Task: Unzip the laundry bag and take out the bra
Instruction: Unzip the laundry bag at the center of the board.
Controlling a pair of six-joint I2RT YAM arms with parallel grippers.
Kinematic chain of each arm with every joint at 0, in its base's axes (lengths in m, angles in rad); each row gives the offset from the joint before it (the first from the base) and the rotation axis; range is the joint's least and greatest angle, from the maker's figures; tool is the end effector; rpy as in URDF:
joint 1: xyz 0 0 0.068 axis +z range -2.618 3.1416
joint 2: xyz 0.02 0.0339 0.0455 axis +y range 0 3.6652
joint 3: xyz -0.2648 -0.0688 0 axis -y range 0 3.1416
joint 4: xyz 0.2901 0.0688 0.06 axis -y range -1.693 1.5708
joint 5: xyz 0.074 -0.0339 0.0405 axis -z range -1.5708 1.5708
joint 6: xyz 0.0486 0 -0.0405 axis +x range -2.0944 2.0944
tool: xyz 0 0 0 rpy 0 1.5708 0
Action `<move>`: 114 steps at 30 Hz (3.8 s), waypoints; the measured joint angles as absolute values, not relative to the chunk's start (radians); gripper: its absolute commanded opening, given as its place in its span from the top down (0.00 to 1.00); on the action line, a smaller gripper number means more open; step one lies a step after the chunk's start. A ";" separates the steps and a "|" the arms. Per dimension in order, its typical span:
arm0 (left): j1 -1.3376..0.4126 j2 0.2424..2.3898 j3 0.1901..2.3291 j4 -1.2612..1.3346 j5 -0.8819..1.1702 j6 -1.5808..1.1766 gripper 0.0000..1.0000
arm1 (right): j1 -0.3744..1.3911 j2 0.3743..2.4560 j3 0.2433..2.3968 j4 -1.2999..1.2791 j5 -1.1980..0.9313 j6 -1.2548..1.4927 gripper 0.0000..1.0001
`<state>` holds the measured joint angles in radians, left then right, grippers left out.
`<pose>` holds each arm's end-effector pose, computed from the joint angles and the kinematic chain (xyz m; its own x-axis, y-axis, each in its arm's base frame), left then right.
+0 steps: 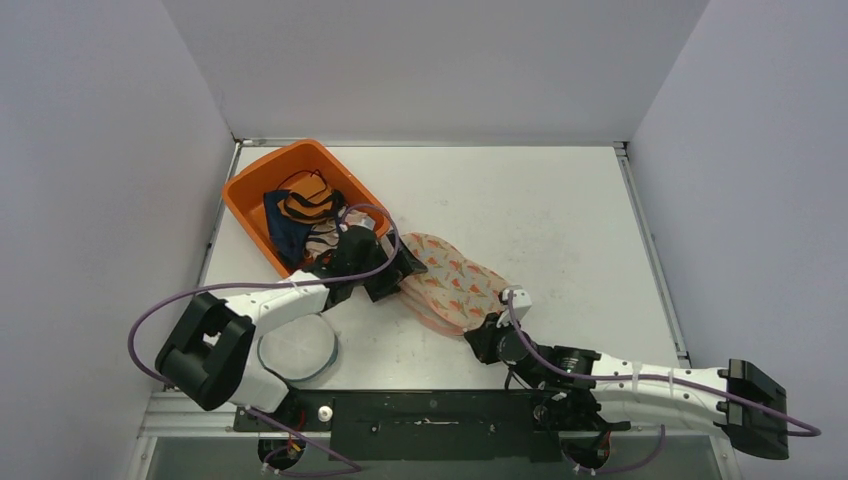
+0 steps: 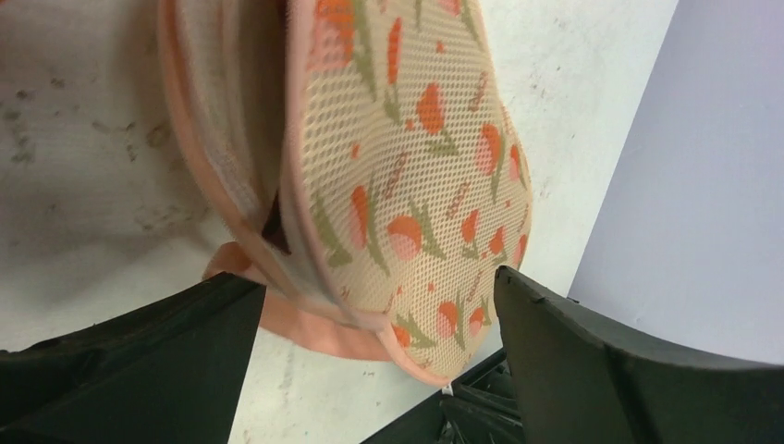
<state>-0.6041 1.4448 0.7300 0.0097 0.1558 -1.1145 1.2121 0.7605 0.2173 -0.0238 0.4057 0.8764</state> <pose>0.2739 -0.1982 0.1523 -0.8261 -0.5074 -0.2453 -0.1887 0.6591 -0.7279 0.0908 0.1877 0.1337 -0.6920 0.1656 -0.7027 -0.3309 0.7923 0.5125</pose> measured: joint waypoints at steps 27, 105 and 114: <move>-0.783 1.377 0.625 0.062 0.145 -1.250 0.35 | 1.172 1.035 0.352 0.212 0.267 0.725 0.95; -0.780 1.418 0.619 0.117 0.209 -1.198 1.00 | 1.173 1.059 0.367 0.237 0.223 0.685 0.95; -0.766 1.422 0.637 0.117 0.229 -1.196 1.00 | 1.174 0.933 0.320 0.169 0.248 0.702 0.95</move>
